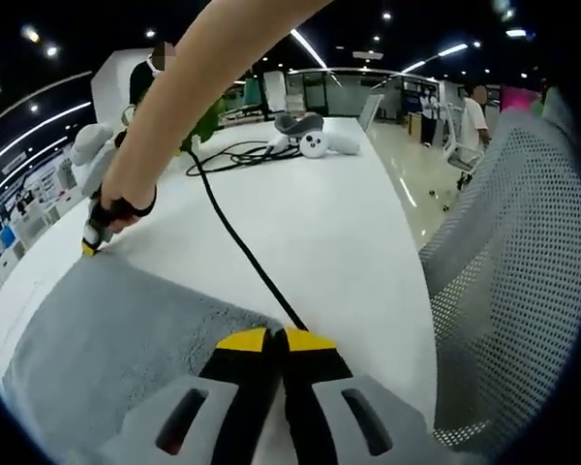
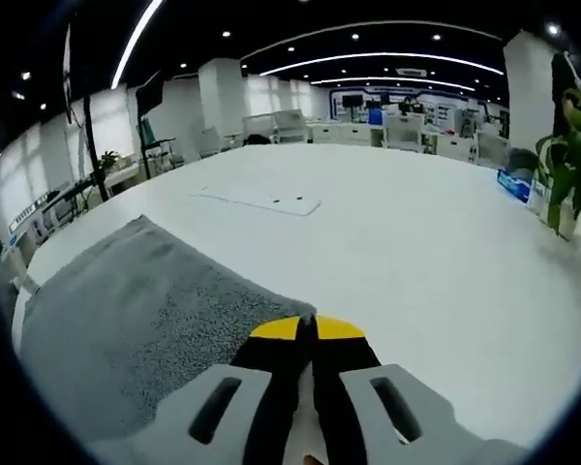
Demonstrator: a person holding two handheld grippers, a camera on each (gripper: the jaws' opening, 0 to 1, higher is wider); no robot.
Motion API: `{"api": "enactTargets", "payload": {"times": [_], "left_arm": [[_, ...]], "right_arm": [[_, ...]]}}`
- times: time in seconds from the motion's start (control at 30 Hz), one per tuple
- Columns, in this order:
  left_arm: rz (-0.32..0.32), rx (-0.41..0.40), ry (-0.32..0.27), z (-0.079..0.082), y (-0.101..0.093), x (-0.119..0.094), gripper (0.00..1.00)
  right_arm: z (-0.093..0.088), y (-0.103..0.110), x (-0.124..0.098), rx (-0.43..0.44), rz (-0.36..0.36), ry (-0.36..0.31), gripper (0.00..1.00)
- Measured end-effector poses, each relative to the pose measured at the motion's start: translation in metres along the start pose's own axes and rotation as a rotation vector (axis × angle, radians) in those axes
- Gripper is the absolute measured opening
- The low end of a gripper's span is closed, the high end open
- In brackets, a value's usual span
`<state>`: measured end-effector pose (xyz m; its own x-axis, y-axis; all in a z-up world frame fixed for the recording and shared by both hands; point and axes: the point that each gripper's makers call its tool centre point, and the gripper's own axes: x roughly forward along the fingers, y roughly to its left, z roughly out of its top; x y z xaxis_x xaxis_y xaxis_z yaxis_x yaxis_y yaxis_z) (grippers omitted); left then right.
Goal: Fold the towel on the table until its edges align and the towel forms a compact rectangular stack.
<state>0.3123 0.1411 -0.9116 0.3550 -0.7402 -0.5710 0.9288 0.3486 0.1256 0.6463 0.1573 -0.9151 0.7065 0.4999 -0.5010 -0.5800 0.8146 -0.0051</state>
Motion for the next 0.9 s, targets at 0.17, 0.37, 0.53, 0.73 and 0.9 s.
{"api": "enactTargets", "payload": {"times": [0.17, 0.37, 0.53, 0.73, 0.9], "left_arm": [[-0.015, -0.033, -0.002, 0.001, 0.001, 0.0, 0.03], [0.013, -0.13, -0.032, 0.006, 0.003, -0.009, 0.02], [0.047, -0.148, -0.074, 0.017, 0.007, -0.023, 0.02], [0.072, -0.113, -0.107, 0.027, 0.011, -0.043, 0.02], [0.111, -0.09, -0.118, 0.032, 0.019, -0.064, 0.02]], "right_arm": [[0.007, -0.001, -0.002, 0.076, 0.009, 0.02, 0.0], [0.022, 0.004, -0.007, 0.086, 0.021, 0.0, 0.0], [0.039, 0.012, -0.013, 0.124, 0.051, -0.027, 0.0], [0.055, 0.019, -0.019, 0.167, 0.065, -0.057, 0.0], [0.069, 0.025, -0.019, 0.208, 0.082, -0.082, 0.0]]}}
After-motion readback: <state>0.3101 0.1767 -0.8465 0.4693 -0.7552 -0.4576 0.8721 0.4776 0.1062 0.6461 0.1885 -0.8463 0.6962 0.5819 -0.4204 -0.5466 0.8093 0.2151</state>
